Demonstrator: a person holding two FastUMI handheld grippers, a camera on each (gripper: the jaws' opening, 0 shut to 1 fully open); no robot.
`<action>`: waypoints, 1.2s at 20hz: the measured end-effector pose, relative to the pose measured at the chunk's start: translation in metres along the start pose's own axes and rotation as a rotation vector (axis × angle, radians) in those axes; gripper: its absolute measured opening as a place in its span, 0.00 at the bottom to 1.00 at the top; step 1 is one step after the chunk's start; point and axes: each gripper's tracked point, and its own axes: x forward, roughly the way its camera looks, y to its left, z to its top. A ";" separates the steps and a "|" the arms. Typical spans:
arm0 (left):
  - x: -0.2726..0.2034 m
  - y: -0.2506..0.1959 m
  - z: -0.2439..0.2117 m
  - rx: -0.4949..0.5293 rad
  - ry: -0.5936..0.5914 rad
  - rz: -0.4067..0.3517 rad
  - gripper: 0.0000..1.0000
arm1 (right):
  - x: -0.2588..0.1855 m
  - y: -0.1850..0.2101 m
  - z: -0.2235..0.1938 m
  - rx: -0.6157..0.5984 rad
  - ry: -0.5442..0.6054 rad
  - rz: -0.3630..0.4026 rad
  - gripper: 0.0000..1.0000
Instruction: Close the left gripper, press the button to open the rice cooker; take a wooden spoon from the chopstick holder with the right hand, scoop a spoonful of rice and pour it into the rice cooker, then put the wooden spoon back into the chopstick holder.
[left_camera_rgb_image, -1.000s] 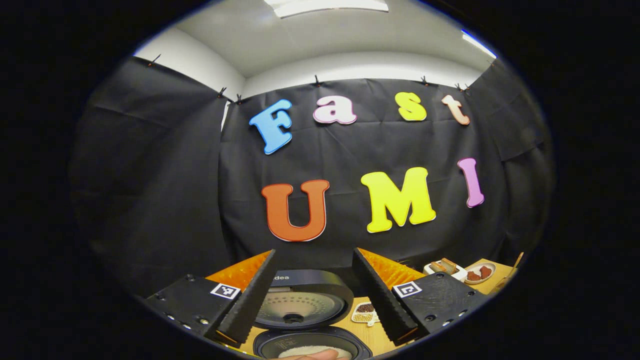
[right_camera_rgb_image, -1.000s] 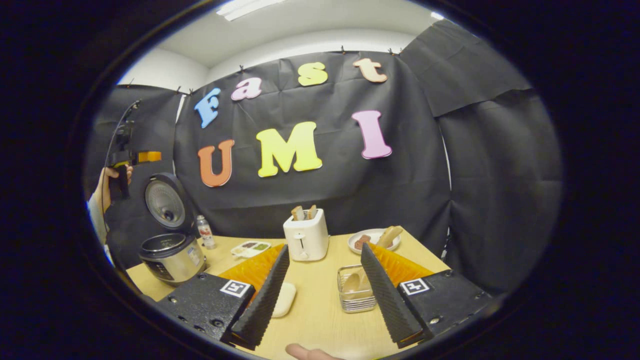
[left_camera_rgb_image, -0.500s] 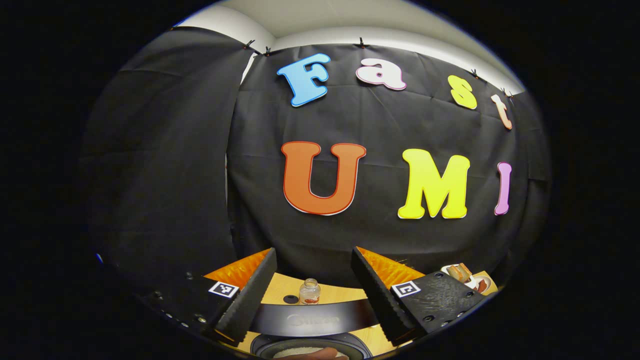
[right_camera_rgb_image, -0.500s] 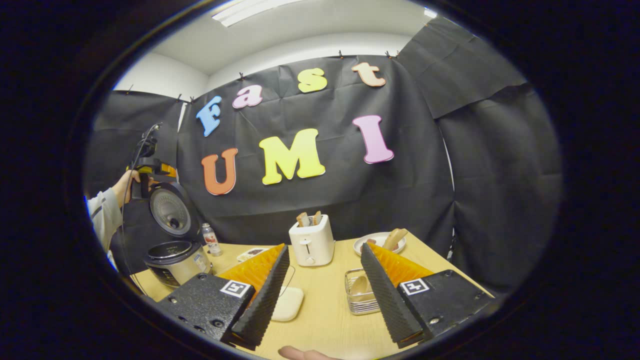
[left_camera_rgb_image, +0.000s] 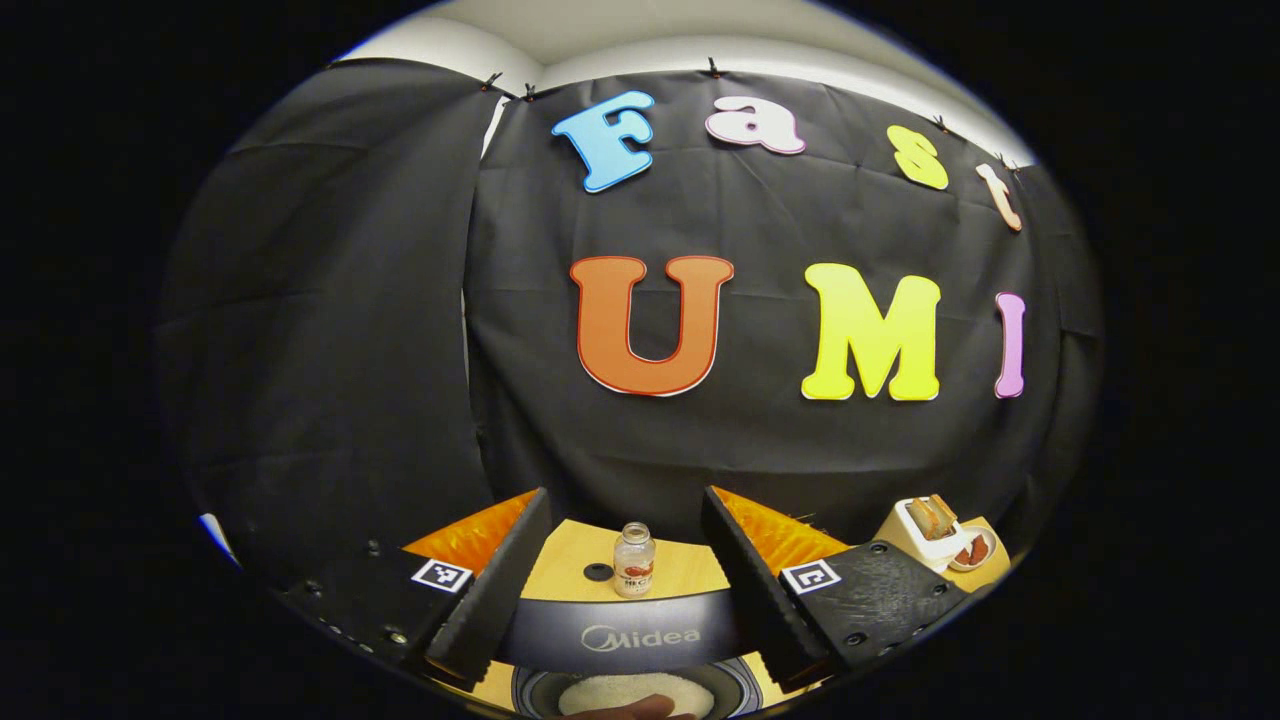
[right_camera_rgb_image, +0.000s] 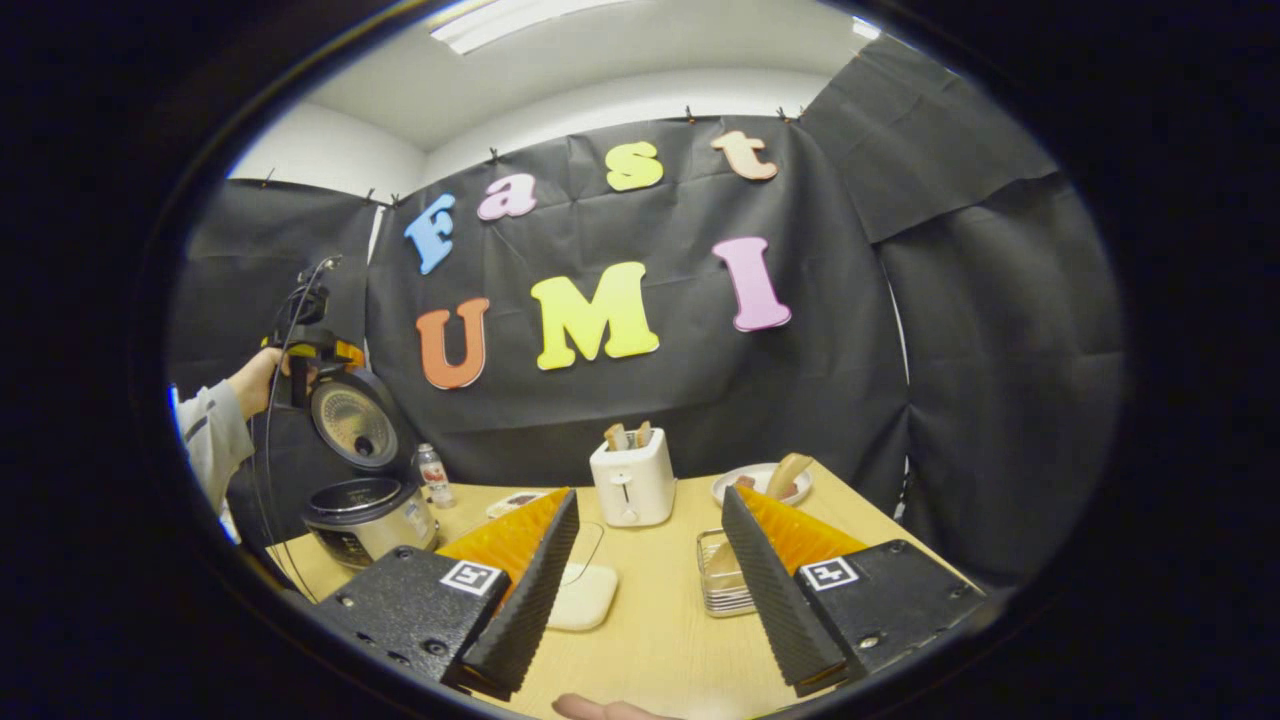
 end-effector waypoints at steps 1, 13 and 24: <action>-0.007 -0.001 -0.006 0.000 0.007 -0.007 0.98 | -0.005 0.003 0.000 0.006 0.007 0.010 0.93; -0.090 -0.012 -0.152 -0.003 0.177 -0.016 0.97 | -0.067 0.034 0.009 -0.088 -0.013 0.045 0.93; -0.106 -0.014 -0.199 0.044 0.132 -0.023 0.98 | -0.073 0.051 -0.017 -0.122 0.079 0.088 0.94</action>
